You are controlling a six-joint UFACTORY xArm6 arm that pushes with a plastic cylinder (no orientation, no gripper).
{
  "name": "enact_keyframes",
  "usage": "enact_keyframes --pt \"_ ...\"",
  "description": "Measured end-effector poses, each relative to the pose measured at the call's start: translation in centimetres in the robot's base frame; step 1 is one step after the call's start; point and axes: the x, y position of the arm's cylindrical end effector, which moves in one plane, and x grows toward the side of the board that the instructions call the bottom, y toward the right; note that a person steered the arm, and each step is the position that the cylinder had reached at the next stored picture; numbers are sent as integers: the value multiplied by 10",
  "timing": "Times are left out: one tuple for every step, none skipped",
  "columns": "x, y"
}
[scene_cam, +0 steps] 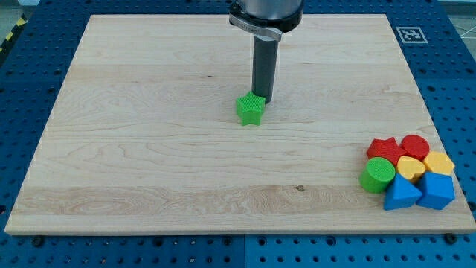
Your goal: Move your arm closer to the blue triangle
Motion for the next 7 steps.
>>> enact_keyframes --pt "0 30" --pt "1 75" --pt "6 115" --pt "18 166" --pt "46 217" --pt "65 279" --pt "82 313"
